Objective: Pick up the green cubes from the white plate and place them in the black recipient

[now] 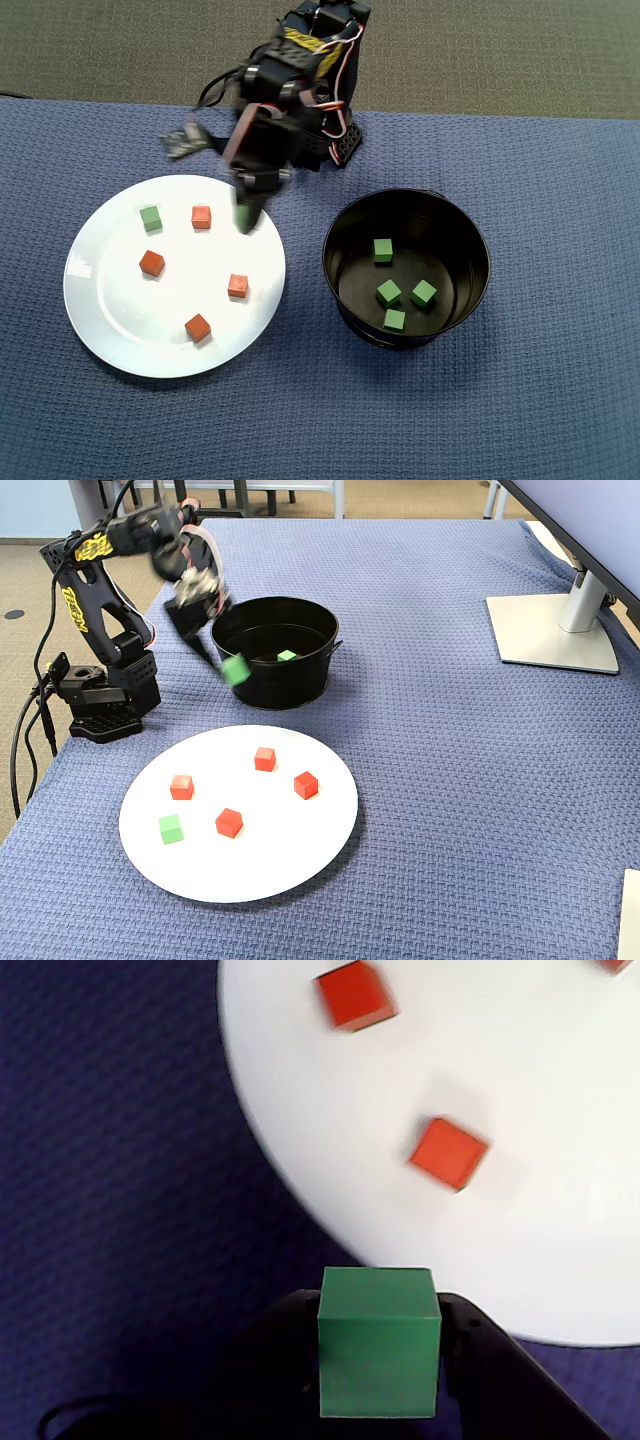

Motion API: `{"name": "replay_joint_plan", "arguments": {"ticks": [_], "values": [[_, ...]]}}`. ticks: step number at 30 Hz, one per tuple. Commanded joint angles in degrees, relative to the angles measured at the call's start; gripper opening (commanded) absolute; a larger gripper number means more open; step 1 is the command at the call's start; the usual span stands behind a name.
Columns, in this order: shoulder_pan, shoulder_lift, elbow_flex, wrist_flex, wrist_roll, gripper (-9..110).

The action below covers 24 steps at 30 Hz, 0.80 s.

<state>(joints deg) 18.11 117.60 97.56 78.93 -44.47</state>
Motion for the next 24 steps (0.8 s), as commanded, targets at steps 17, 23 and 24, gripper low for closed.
{"name": "replay_joint_plan", "arguments": {"ticks": [17, 23, 24], "values": [[-29.27, 0.53, -2.99, 0.53, 15.29, 41], [-4.57, 1.85, -3.16, 0.0, -12.74, 36], [-0.09, 1.49, -2.11, -2.2, -17.75, 36]]}}
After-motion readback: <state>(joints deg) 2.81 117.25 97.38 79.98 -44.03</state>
